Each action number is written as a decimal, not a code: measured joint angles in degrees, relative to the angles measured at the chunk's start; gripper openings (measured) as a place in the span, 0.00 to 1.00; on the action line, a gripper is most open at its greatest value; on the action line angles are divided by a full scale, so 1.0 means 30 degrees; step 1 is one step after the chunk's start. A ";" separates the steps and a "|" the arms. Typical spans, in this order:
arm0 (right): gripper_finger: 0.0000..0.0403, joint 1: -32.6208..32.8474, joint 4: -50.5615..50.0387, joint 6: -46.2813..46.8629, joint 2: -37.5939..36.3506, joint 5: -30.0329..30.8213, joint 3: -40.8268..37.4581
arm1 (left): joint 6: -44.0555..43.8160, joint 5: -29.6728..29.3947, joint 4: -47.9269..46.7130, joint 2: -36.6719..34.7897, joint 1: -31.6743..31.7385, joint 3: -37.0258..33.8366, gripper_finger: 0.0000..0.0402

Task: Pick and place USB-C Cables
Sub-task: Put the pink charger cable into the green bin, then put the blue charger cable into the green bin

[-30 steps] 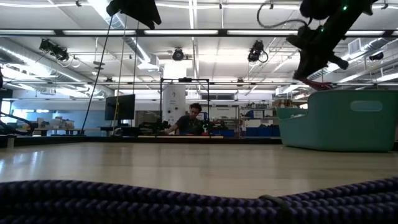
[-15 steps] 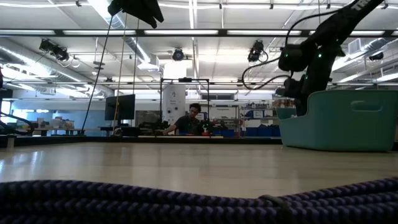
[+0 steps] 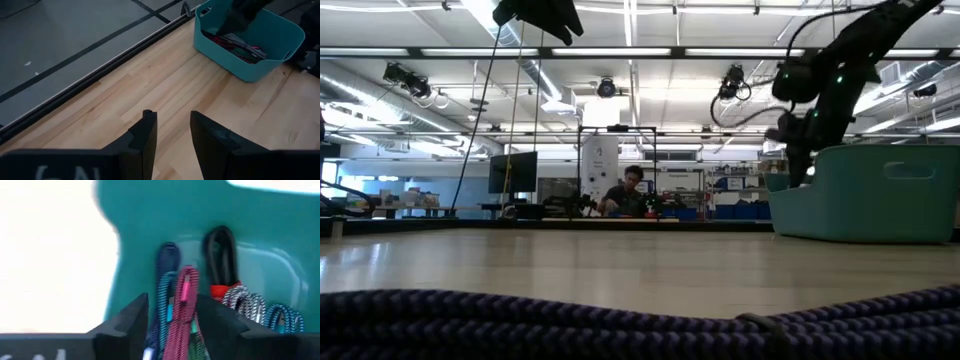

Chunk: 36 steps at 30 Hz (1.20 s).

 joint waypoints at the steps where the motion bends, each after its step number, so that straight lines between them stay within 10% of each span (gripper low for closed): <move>1: 0.44 0.0142 -0.0110 -0.0119 -0.0612 -0.0332 0.0000 | -0.0007 0.0000 0.0001 0.0000 0.0000 0.0000 0.31; 19: 0.42 1.1723 0.3631 0.1761 -0.7368 -0.2469 0.0000 | -0.3455 0.0787 -0.0873 0.0047 -0.0677 0.0000 0.31; 26: 0.39 1.8802 0.9928 0.2375 -0.4363 -0.0295 0.0324 | -0.1524 0.0838 -0.3104 0.0051 -0.1516 0.0000 0.31; 36: 0.33 2.3962 0.8613 0.2133 0.3611 -0.0202 0.6509 | 0.2056 0.2462 -0.1532 -0.0630 -0.4865 -0.3428 0.31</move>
